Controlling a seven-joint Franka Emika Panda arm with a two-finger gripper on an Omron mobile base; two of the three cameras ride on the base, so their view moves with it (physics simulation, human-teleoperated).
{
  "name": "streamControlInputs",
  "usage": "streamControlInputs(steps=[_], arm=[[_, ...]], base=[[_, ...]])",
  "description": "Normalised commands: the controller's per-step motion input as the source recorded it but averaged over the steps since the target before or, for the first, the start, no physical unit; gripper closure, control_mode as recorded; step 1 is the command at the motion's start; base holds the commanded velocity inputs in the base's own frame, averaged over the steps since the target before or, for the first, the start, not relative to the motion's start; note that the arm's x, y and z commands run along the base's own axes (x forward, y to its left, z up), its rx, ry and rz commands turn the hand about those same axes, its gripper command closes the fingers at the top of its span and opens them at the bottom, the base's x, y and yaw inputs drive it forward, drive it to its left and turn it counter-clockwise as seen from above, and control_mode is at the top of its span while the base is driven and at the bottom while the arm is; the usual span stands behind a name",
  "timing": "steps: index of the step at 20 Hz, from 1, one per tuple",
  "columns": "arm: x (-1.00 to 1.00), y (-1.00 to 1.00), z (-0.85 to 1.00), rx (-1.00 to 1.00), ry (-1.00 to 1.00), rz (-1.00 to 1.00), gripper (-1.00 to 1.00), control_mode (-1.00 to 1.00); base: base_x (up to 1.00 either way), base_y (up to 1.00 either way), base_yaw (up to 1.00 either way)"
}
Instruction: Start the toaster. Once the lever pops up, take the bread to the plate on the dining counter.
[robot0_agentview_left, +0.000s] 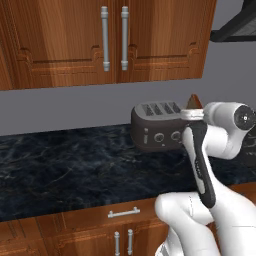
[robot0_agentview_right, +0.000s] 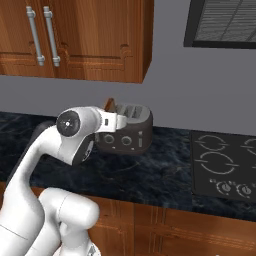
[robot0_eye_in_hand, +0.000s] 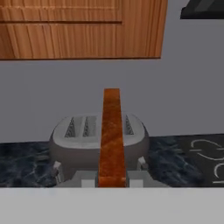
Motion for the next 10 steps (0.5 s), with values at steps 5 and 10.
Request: streamControlInputs(steps=[5,10], arm=[[-0.77,0.0,0.27,0.0,0.29,0.0,1.0,-1.0],[-0.7,0.0,0.11,0.0,0.27,0.0,1.0,-1.0]], base=[[0.0,0.0,0.0],[0.0,0.0,0.0]])
